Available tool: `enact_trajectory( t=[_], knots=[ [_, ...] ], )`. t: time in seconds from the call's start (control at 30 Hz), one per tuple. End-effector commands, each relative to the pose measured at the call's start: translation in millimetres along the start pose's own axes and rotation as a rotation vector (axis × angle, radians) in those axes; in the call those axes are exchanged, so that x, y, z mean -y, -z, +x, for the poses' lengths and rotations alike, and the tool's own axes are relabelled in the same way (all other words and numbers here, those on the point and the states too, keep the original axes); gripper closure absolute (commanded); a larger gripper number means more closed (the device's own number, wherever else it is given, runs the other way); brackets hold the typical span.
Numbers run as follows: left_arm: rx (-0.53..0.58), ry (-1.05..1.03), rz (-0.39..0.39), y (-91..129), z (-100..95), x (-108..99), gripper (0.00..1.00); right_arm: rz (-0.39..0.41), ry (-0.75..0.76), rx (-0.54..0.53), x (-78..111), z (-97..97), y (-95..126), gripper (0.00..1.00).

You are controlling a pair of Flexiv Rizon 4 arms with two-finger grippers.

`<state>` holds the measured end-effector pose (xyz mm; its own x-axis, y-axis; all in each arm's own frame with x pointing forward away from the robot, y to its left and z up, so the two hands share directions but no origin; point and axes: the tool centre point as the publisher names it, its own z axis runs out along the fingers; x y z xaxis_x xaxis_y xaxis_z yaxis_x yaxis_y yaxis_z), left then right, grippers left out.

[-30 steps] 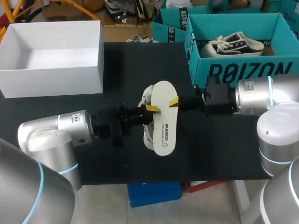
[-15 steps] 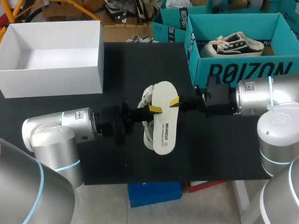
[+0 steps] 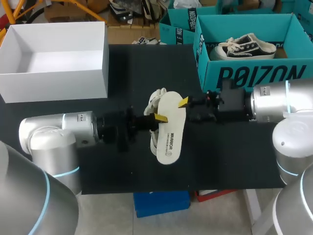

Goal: Take the shoe out of the shoebox, open the shoe tongue, remove and reinsert the insole, then place the shoe into the shoebox

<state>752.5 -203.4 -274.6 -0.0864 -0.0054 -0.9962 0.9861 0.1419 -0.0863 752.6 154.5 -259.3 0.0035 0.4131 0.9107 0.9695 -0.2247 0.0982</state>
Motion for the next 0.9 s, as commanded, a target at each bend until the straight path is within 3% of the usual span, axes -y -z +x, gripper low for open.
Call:
enact_trajectory(
  t=[0.03, 0.3, 0.67, 0.9],
  knots=[
    [-0.098, 0.036, 0.030, 13.3, 1.7, 3.3, 1.00, -0.033, -0.005, 0.045, 16.8, 2.0, 26.9, 0.00],
    [-0.232, 0.124, 0.075, 31.4, 21.9, 5.2, 1.00, -0.106, -0.013, 0.104, 36.5, 6.0, 59.9, 0.00],
    [-0.355, 0.176, 0.116, 38.8, 31.3, 7.9, 1.00, -0.201, -0.017, 0.169, 62.7, 16.8, 99.8, 0.00],
    [-0.390, 0.173, 0.119, 44.4, 30.1, 7.6, 1.00, -0.243, -0.016, 0.205, 73.0, 21.1, 111.6, 0.00]
  ],
)
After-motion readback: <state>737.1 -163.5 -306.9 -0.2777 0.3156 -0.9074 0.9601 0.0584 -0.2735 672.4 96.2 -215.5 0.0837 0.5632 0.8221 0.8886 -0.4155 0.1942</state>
